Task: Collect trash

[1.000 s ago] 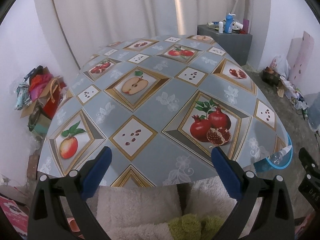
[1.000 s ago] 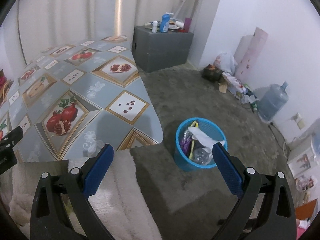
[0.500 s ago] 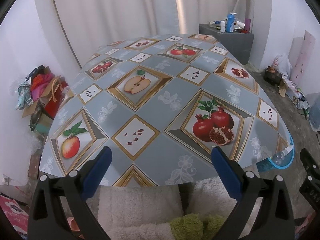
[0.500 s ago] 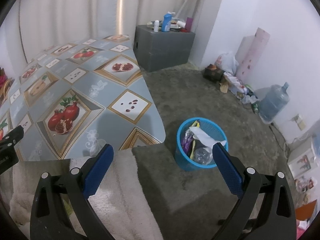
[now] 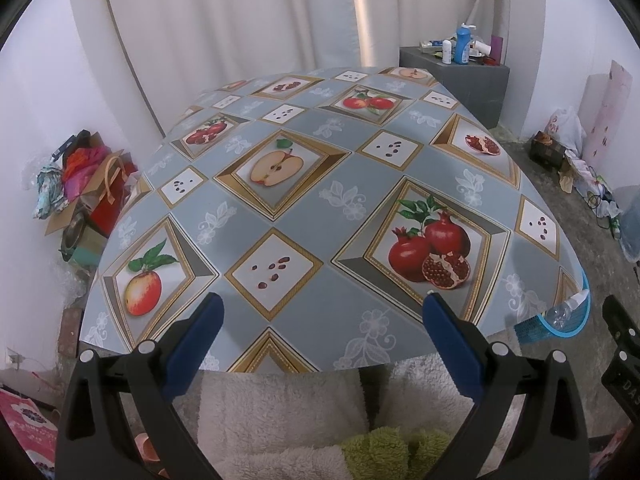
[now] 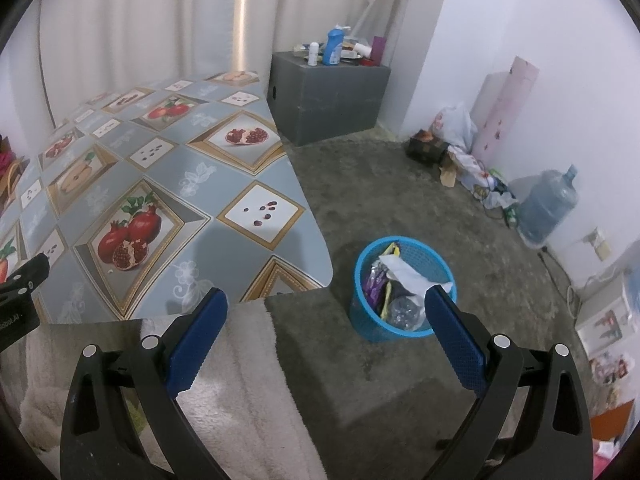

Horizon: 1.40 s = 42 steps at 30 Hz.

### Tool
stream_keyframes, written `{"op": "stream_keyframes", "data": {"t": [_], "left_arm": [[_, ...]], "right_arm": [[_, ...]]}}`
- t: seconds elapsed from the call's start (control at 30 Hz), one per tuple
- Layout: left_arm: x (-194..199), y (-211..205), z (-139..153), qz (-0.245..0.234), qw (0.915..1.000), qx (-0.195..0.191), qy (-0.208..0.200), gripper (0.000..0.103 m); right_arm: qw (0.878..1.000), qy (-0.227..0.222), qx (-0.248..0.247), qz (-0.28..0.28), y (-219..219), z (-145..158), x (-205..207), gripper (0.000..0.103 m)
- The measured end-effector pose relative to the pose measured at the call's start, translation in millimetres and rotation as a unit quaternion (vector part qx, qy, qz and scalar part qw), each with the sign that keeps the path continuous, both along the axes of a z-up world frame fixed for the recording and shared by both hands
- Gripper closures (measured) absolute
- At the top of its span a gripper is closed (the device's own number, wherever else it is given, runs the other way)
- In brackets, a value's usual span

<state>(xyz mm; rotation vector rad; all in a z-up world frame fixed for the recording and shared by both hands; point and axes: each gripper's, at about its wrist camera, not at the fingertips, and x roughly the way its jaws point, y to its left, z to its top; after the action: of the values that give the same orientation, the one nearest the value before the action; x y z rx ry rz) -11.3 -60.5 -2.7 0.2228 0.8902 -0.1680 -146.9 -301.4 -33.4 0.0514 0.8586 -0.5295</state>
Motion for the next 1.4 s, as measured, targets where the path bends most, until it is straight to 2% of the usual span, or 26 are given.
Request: {"op": "stream_keyframes", "data": {"t": [1.4], "left_arm": [[0.7,-2.8,-0.2,0.0,1.0,0.002,0.001,0.006]], "right_arm": [[1.0,-0.001,-0.002,-0.001,1.6,1.8,1.4,0.008]]}}
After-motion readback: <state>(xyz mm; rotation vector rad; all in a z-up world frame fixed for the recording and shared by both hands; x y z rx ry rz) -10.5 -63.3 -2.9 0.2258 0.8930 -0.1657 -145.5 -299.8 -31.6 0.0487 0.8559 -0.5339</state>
